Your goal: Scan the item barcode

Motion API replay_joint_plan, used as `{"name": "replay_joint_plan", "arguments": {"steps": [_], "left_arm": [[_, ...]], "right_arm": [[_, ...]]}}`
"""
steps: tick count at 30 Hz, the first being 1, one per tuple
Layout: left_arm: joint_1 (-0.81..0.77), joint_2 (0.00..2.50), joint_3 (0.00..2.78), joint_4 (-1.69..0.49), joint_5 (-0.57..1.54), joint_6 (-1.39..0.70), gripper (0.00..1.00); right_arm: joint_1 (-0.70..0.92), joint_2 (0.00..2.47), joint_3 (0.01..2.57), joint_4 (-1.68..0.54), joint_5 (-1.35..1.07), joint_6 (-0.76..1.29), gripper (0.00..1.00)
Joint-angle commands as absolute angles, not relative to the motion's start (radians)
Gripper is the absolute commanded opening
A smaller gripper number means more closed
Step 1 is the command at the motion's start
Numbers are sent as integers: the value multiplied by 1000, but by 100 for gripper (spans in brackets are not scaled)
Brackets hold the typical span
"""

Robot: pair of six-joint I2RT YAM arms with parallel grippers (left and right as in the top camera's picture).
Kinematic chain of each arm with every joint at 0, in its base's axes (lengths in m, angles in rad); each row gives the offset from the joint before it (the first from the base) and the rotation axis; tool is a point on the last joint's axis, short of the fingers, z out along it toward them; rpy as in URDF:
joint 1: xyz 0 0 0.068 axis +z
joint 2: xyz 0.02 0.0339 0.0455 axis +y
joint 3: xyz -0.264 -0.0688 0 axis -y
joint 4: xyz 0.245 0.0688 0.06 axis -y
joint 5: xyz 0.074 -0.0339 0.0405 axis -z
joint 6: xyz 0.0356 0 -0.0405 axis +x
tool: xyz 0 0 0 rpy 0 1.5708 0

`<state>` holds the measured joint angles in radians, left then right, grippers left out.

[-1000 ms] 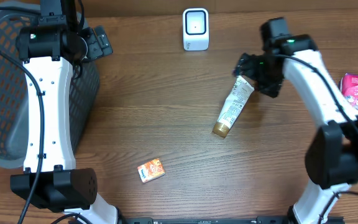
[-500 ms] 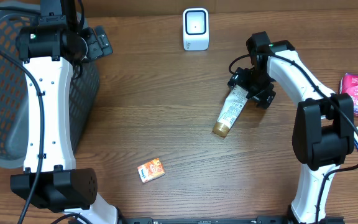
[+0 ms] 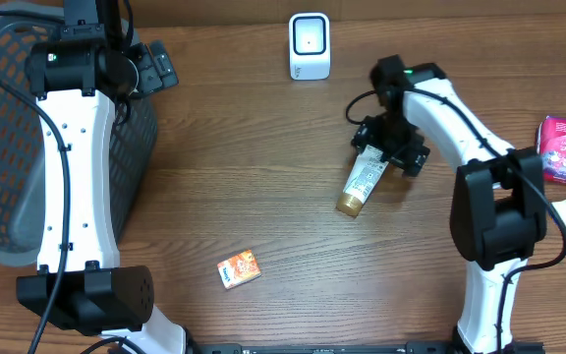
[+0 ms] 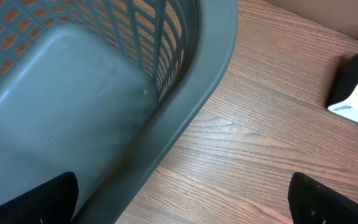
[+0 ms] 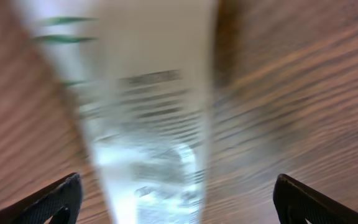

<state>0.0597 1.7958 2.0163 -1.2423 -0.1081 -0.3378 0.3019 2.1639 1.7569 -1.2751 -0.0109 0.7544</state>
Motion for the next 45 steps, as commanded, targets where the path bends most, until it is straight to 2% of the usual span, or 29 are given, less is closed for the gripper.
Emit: {"name": "replay_joint_plan", "arguments": {"steps": [1,6,12,17,23,25,31,36,39,45], "left_arm": [[59,1807,2017,-1246,-104,-337,100],[59,1807,2017,-1245,-104,-337,100],[59,1807,2017,-1246,-104,-337,100],[59,1807,2017,-1245,-104,-337,100],[59,1807,2017,-1245,-104,-337,100],[59,1807,2017,-1246,-104,-337,100],[59,1807,2017,-1245,-104,-337,100],[59,1807,2017,-1245,-104,-337,100],[59,1807,2017,-1245,-104,-337,99],[59,1807,2017,-1245,-104,-337,100]], "right_arm": [[350,2172,1829,-1286,56,786,98],[359,2228,1829,-1316,65,794,98],[370,2325,1876,-1380,114,839,91],[401,2332,1900,-1409,171,870,91],[404,2333,1900,-1484,240,885,64],[404,2333,1900,-1496,243,883,60],[404,2333,1900,-1502,233,859,38],[404,2333,1900,-1439,120,776,22],[404,2333,1900,-1388,10,725,6],[403,2333,1910,-1282,-235,590,4]]}}
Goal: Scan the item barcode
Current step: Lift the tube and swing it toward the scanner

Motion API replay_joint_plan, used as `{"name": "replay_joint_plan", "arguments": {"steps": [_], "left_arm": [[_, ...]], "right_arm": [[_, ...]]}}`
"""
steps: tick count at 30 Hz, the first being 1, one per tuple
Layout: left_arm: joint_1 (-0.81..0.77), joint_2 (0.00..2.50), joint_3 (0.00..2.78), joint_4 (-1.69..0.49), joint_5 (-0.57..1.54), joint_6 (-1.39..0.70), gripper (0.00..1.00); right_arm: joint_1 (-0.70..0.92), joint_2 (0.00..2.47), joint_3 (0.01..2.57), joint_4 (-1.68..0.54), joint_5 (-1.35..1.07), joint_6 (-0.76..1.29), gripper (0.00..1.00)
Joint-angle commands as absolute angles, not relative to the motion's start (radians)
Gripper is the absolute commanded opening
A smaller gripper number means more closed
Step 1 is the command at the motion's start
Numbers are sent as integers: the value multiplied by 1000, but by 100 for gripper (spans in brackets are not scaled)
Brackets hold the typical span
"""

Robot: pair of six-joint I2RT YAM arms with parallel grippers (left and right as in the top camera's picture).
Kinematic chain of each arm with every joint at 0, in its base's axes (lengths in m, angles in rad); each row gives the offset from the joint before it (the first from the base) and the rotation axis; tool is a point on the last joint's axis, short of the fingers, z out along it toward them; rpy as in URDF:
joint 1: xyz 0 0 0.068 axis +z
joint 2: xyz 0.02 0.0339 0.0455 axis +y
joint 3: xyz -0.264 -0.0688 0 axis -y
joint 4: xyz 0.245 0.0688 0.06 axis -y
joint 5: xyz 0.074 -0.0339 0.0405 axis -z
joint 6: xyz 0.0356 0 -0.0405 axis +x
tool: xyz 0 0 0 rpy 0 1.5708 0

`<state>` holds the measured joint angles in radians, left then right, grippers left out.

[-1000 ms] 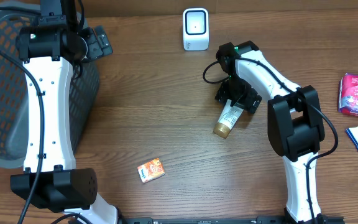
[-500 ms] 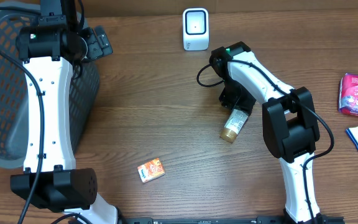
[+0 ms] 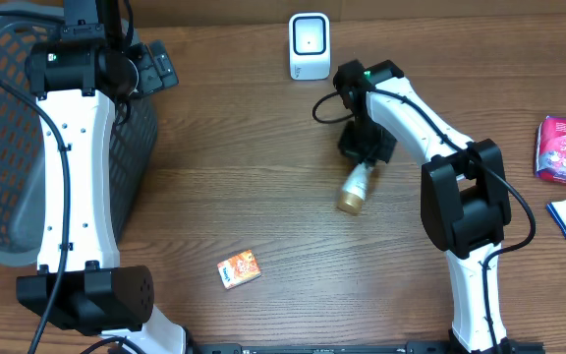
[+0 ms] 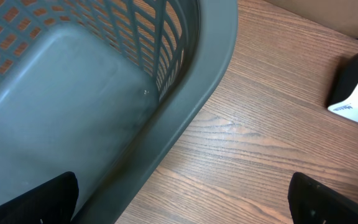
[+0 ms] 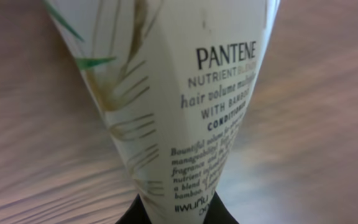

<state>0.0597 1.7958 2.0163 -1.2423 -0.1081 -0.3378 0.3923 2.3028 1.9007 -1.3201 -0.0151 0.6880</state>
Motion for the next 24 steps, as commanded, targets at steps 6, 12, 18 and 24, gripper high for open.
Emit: {"name": "replay_joint_plan", "arguments": {"steps": [6,12,18,24], "left_arm": [[59,1807,2017,-1245,-104,-337,100],[59,1807,2017,-1245,-104,-337,100],[59,1807,2017,-1245,-104,-337,100],[59,1807,2017,-1246,-104,-337,100]], "right_arm": [[403,2332,1994,-1406,-179,732,4],[414,2329,2197,-1695,150,980,4],[442,2310,2221,-1695,7,1095,4],[470,2310,2221,-1695,-60,1103,4]]}}
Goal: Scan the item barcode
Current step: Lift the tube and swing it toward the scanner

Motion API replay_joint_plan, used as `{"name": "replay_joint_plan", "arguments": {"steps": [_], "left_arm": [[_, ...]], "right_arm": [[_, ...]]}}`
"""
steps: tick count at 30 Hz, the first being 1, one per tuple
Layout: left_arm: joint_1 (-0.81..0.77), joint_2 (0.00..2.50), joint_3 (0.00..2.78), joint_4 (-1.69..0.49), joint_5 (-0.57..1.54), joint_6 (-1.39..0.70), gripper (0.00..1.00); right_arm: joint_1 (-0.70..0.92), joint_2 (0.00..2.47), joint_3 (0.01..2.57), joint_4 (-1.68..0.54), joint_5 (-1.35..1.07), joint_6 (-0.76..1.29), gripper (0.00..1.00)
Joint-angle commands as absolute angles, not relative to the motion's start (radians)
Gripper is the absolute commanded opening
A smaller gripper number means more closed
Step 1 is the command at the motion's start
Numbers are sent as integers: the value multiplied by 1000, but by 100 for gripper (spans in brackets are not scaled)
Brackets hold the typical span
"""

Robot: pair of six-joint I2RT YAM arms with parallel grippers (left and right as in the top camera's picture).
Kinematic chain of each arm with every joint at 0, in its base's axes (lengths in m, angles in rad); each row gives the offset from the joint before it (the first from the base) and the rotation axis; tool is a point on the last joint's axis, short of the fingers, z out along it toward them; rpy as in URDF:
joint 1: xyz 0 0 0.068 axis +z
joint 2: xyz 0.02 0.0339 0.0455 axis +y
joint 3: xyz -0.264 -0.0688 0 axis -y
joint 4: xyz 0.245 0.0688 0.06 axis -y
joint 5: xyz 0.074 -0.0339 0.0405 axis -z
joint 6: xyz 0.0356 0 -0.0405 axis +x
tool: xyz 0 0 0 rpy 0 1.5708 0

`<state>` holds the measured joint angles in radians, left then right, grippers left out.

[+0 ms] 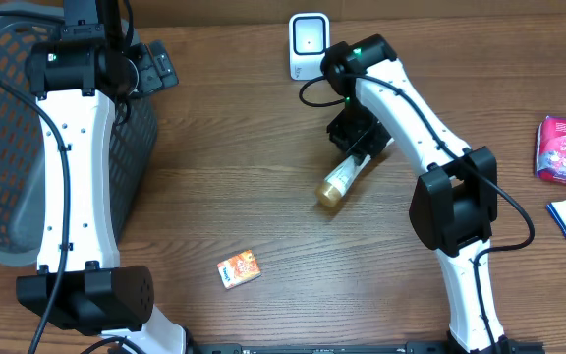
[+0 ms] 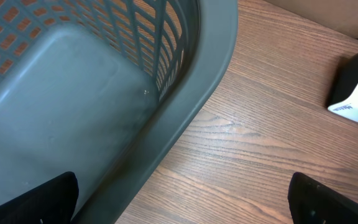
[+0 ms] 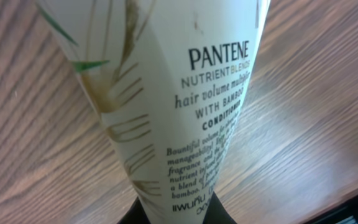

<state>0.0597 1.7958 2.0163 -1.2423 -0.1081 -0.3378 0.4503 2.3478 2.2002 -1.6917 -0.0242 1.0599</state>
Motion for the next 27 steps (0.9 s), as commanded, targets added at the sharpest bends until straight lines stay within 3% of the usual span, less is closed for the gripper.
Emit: {"name": "replay_joint_plan", "arguments": {"steps": [1,11,16,27], "left_arm": [[59,1807,2017,-1245,-104,-337,100],[59,1807,2017,-1246,-104,-337,100],[59,1807,2017,-1245,-104,-337,100],[59,1807,2017,-1246,-104,-337,100]], "right_arm": [[477,2310,2221,-1695,-67,1104,4],[484,2310,2216,-1695,-411,1333,4],[468,2310,2215,-1695,-626,1335,4],[467,2310,2213,-1695,-703,1343,4]]}}
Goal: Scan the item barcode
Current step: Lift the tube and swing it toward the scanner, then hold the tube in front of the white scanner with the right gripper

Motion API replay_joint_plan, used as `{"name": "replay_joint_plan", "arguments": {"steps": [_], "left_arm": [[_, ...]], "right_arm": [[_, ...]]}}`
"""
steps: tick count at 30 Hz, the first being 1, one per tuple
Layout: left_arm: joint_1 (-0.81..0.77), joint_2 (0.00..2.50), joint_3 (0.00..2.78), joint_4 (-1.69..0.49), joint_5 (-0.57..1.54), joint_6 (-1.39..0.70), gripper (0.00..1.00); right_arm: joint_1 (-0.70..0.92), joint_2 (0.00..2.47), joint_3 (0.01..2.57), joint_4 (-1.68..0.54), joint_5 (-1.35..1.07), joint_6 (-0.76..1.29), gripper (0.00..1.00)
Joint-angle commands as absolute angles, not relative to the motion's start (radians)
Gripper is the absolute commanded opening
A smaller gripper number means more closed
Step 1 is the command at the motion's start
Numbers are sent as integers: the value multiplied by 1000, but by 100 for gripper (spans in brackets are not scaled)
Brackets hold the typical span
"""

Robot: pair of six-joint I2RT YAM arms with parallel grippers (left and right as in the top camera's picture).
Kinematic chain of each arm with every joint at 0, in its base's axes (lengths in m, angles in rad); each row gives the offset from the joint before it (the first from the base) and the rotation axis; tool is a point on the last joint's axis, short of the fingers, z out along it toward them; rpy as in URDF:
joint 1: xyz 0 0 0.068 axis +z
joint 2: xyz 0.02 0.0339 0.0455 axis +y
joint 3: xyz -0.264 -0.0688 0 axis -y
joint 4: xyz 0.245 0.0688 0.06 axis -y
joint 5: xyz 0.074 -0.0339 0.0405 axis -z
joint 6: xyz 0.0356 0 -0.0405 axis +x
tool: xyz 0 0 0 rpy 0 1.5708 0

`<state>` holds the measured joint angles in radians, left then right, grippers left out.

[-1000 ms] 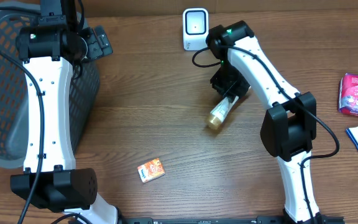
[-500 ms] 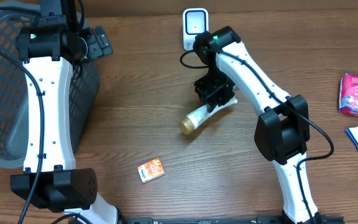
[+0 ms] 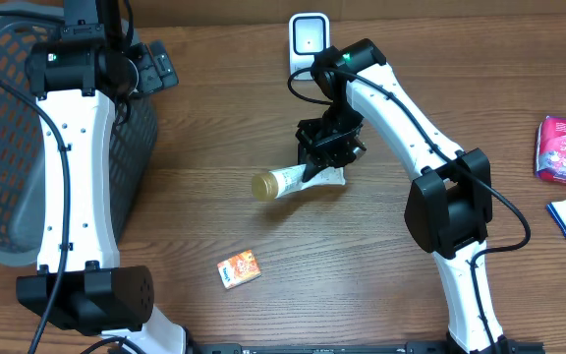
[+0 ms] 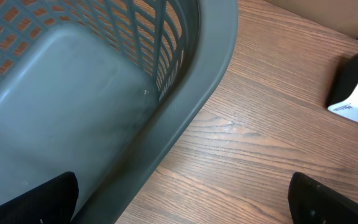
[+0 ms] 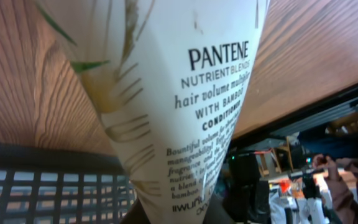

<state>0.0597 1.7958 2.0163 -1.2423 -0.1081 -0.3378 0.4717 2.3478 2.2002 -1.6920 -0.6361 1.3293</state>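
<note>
A white Pantene conditioner tube (image 3: pixel 298 178) with a gold cap (image 3: pixel 263 185) hangs above the table's middle, lying level with its cap pointing left. My right gripper (image 3: pixel 326 160) is shut on its flat tail end. In the right wrist view the tube (image 5: pixel 185 93) fills the frame, brand text facing the camera; no barcode shows. The white barcode scanner (image 3: pixel 310 45) stands at the back centre, behind the right arm. My left gripper (image 4: pixel 182 208) is open and empty beside the basket, with the scanner (image 4: pixel 356 87) at its right edge.
A grey mesh basket (image 3: pixel 18 147) takes up the left side, its rim (image 4: pixel 191 112) right under the left wrist. A small orange box (image 3: pixel 238 267) lies near the front. A purple packet and a blue-white item sit at the right edge.
My right gripper has turned and shifted left with the tube: the cap pointed down-left, and now it points left, farther left. The wrist view now tilts toward the basket and room. The left arm is unchanged.
My right gripper stood open over the tube lying right of centre. Then it was shut on the tube's tail and nearer the scanner. It held the tube slanted below the scanner, and now holds it level, cap to the left. The left arm stayed by the basket throughout.
</note>
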Motion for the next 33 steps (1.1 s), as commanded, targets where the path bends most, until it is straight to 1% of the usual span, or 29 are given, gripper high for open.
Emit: {"name": "replay_joint_plan", "arguments": {"steps": [1,4,6,8,10,13,15,18,21,25,29,31,33], "left_arm": [[59,1807,2017,-1245,-104,-337,100],[59,1807,2017,-1245,-104,-337,100],[59,1807,2017,-1245,-104,-337,100],[59,1807,2017,-1246,-104,-337,100],[59,1807,2017,-1245,-104,-337,100],[59,1807,2017,-1245,-104,-337,100],[59,1807,2017,-1246,-104,-337,100],[59,1807,2017,-1245,-104,-337,100],[59,1807,2017,-1245,-104,-337,100],[59,1807,2017,-1245,-104,-337,100],[59,1807,2017,-1246,-104,-337,100],[59,1807,2017,-1246,-104,-337,100],[59,1807,2017,-1245,-104,-337,100]], "right_arm": [[467,2310,2213,-1694,-688,1343,4],[464,2310,2213,-1658,-569,1274,4],[464,2310,2213,-1514,-517,1128,4],[464,2310,2213,-1298,-604,888,4],[464,2310,2213,-1086,-723,715,4],[461,2310,2213,-889,-780,609,4],[458,2310,2213,-817,-757,525,4],[451,2310,2213,-737,-648,387,4],[442,2318,2212,-612,-648,263,4],[403,2355,2211,-410,-685,282,4],[331,2441,2211,-123,-780,439,4],[298,2500,2211,70,-834,552,4],[271,2569,2211,304,-859,706,4]]}}
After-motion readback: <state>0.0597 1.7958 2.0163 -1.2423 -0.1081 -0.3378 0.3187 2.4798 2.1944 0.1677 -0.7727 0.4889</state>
